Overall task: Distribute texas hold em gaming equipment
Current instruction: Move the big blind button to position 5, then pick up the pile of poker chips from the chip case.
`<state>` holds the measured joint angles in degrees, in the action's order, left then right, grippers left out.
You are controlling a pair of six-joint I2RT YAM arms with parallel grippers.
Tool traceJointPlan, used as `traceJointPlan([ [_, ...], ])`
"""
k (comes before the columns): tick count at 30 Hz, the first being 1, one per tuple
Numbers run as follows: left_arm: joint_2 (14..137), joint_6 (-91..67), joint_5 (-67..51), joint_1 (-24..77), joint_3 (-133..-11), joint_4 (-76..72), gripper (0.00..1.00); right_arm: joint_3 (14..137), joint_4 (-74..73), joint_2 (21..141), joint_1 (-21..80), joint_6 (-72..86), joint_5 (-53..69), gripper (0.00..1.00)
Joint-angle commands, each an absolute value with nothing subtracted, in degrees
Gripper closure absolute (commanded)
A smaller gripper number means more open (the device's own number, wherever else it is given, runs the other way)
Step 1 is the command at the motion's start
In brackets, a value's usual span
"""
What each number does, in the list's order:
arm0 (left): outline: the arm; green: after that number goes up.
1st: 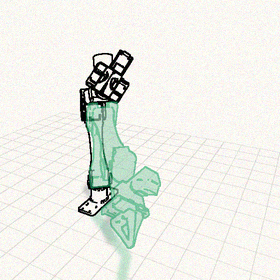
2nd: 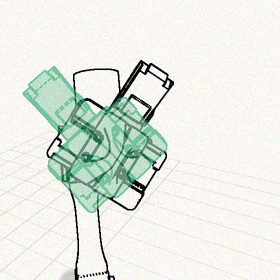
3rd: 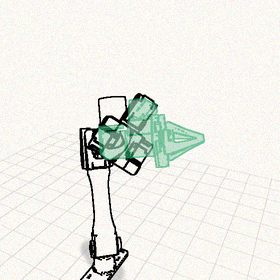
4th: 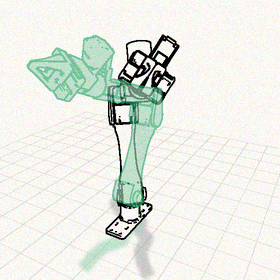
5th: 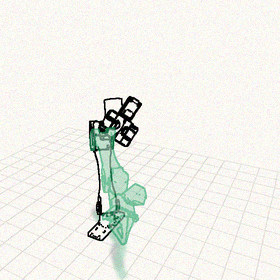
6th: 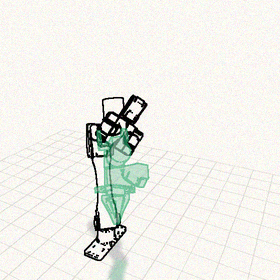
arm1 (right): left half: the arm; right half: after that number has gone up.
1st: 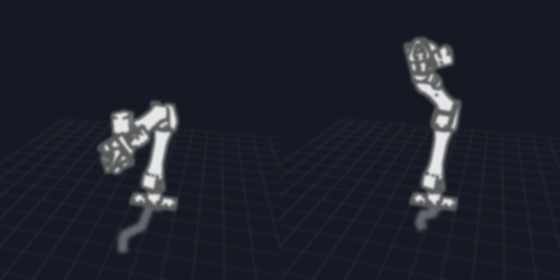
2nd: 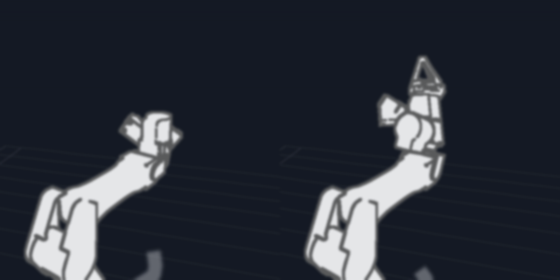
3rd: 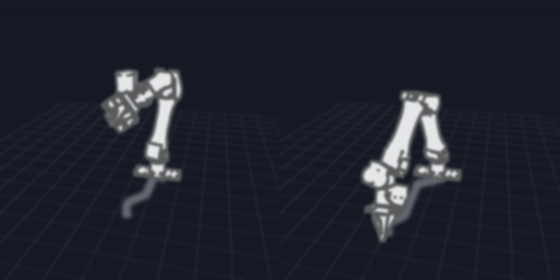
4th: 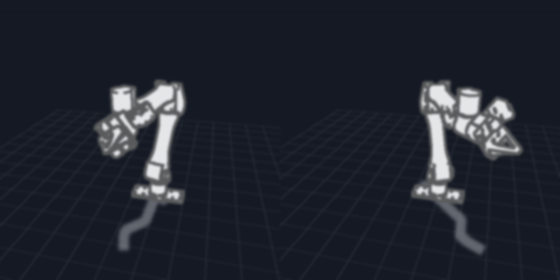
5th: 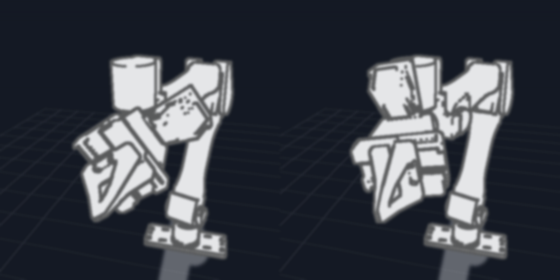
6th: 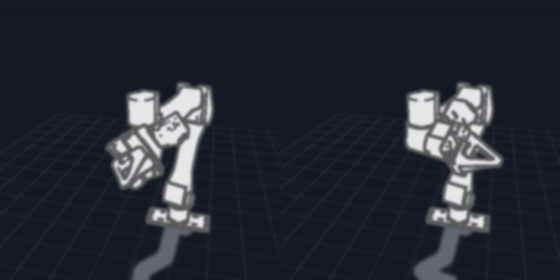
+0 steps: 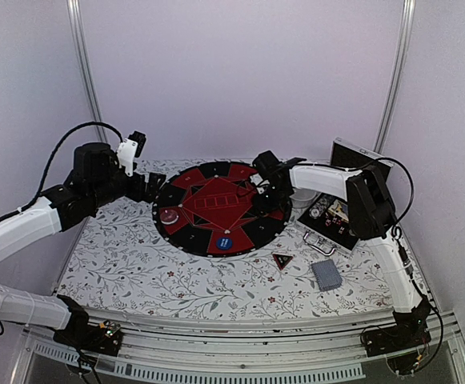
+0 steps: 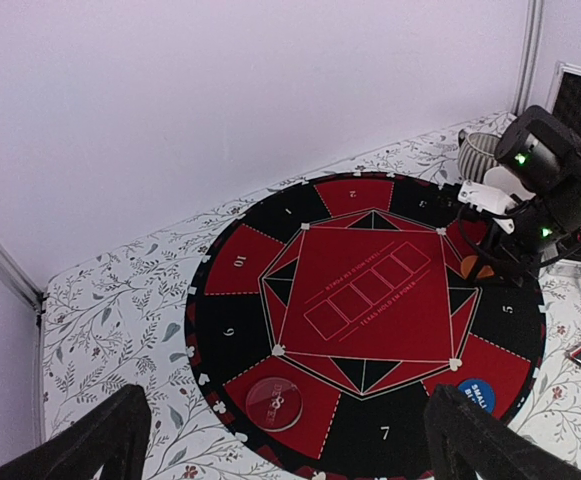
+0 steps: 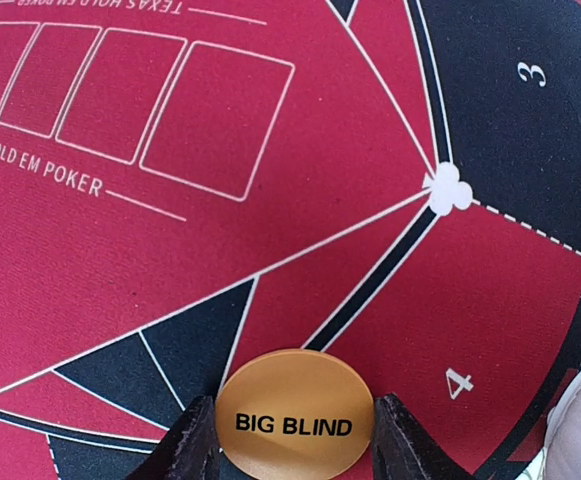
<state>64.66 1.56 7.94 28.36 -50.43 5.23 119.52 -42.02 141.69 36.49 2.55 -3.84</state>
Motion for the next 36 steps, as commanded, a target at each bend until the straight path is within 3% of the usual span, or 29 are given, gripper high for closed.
traceJointPlan([
  [1, 64.25, 2.11, 7.28, 27.65, -49.66, 4.44, 0.02, 117.12, -48.19, 141.12, 37.21, 2.46, -2.62, 0.59],
  [14, 63.81, 2.11, 7.08, 27.62, -49.66, 4.43, 0.02, 99.99, -49.1, 130.24, 44.12, 9.05, -1.16, 0.6],
  [32, 62.95, 2.26, 7.15, 27.62, -49.66, 4.54, 0.02, 106.85, -48.49, 132.32, 42.57, 11.14, -6.7, 0.6],
  [36, 62.59, 2.32, 7.5, 27.58, -49.58, 4.55, 0.02, 107.66, -48.4, 132.58, 42.71, 10.81, -4.58, 0.54],
])
